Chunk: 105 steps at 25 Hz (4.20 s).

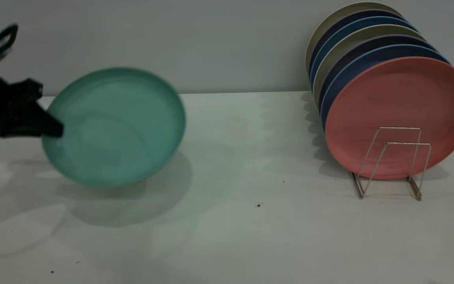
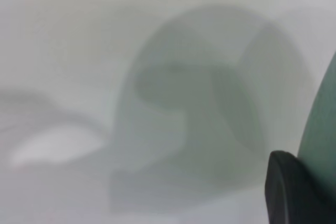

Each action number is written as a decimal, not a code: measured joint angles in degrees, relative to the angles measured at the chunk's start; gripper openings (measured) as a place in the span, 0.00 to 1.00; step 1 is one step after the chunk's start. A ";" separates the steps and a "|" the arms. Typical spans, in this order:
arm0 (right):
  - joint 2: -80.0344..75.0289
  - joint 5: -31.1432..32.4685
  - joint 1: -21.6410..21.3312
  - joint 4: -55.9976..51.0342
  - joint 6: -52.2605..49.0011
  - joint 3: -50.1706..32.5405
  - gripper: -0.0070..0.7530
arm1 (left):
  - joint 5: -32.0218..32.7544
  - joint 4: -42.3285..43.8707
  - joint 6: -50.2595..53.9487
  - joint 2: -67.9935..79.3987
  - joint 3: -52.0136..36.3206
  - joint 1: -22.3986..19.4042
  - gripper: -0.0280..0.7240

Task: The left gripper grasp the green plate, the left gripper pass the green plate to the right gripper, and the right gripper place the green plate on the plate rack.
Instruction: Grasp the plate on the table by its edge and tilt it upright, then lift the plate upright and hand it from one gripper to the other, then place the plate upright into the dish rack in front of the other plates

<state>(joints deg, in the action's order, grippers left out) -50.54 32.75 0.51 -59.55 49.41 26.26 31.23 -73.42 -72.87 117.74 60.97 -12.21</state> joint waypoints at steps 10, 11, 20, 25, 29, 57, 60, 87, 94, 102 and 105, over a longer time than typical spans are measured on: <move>-28.24 2.71 0.07 -39.88 42.90 0.42 0.61 | 2.79 5.70 6.64 -7.53 0.00 7.49 0.07; -30.38 3.68 0.35 -40.69 44.34 0.83 0.61 | 2.93 5.87 7.20 -7.74 0.00 8.36 0.07; -46.59 11.05 4.46 -41.81 47.56 4.74 0.61 | 1.98 7.10 10.32 -7.74 -0.05 18.13 0.07; -49.31 13.84 5.85 -41.87 47.82 7.23 0.61 | 0.42 7.10 11.97 -7.74 -0.05 21.95 0.07; -49.37 13.85 5.85 -41.87 47.87 9.23 0.61 | 0.31 7.10 12.40 -7.74 -0.05 24.29 0.07; -49.37 5.66 5.86 -42.39 47.77 11.21 0.08 | 13.43 -1.35 7.31 -7.74 -0.10 25.36 0.58; -49.37 4.08 5.30 -42.05 52.02 11.21 0.08 | 19.68 -1.11 7.85 -7.84 -0.10 22.59 0.88; -35.53 -4.77 -3.46 14.66 59.27 34.83 0.08 | 17.39 53.69 46.90 -9.45 8.06 6.71 0.66; -39.63 -7.31 -3.46 16.31 60.04 35.11 0.08 | 17.49 53.73 46.90 -9.45 8.06 6.71 0.66; -42.37 -6.52 -3.46 17.48 60.04 35.11 0.08 | 17.44 53.73 46.97 -9.45 8.06 6.71 0.66; -43.77 -6.69 -3.46 18.53 60.04 35.11 0.08 | 17.44 53.73 46.97 -9.45 8.06 6.71 0.66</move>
<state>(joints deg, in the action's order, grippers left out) -94.32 26.07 -2.95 -41.02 109.45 61.38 48.67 -19.69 -25.90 108.29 69.03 -5.50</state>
